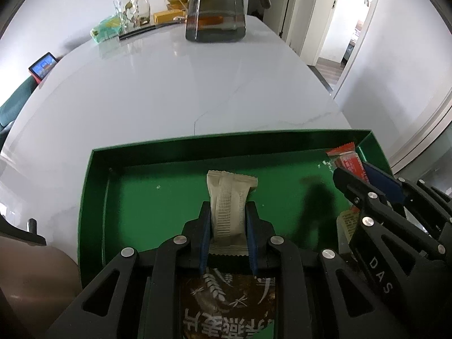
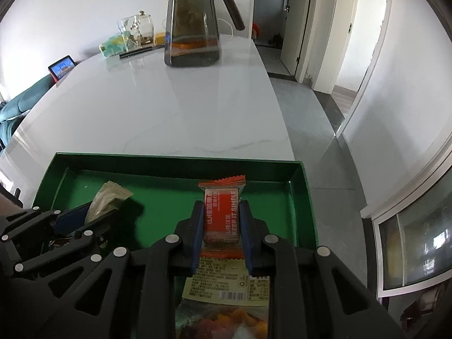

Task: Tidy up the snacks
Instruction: 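Lower the beige bar into the green tray with the left gripper while the right lowers the red bar, then open both grippers to release the bars in the tray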

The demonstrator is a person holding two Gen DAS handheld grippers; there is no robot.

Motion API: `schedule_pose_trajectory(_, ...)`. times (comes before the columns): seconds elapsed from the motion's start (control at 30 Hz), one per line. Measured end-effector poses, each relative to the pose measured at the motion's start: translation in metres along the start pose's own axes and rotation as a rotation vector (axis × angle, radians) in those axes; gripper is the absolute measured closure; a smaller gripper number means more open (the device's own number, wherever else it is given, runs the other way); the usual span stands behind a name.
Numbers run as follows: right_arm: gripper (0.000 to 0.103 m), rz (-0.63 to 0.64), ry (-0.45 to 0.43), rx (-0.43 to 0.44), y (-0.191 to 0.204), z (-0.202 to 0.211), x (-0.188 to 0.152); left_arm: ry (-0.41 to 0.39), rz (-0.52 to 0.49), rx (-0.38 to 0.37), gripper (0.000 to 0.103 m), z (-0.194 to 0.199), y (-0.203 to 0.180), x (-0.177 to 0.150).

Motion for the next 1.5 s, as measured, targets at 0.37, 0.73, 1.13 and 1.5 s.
schedule_pose_trajectory(0.37, 0.103, 0.03, 0.053, -0.015, 0.005, -0.006, -0.002, 0.013, 0.013, -0.018, 0.083, -0.003, 0.004, 0.003)
schedule_pose_trajectory(0.73, 0.087, 0.003, 0.024, -0.03, 0.004, 0.001, -0.004, -0.011, 0.038, -0.012, 0.072, 0.002, 0.011, 0.001)
schedule_pose_trajectory(1.13, 0.049, -0.072, -0.04, -0.017, -0.007, 0.017, -0.007, -0.155, 0.084, 0.096, 0.044, 0.032, 0.019, 0.006)
schedule_pose_trajectory(1.5, 0.044, -0.077, -0.117, -0.05, -0.009, 0.044, -0.01, -0.206, 0.118, 0.103, 0.042, 0.049, 0.02, 0.005)
Point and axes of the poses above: each gripper's, at about its wrist camera, not at the fingertips, and z roughly against the way its jaws point, y to its left, x to its top, the point moved 2 cm from there along -z, roughly the way its jaws point, and after that the axes turned 11 degrees about -x, right-handed, at the moved point
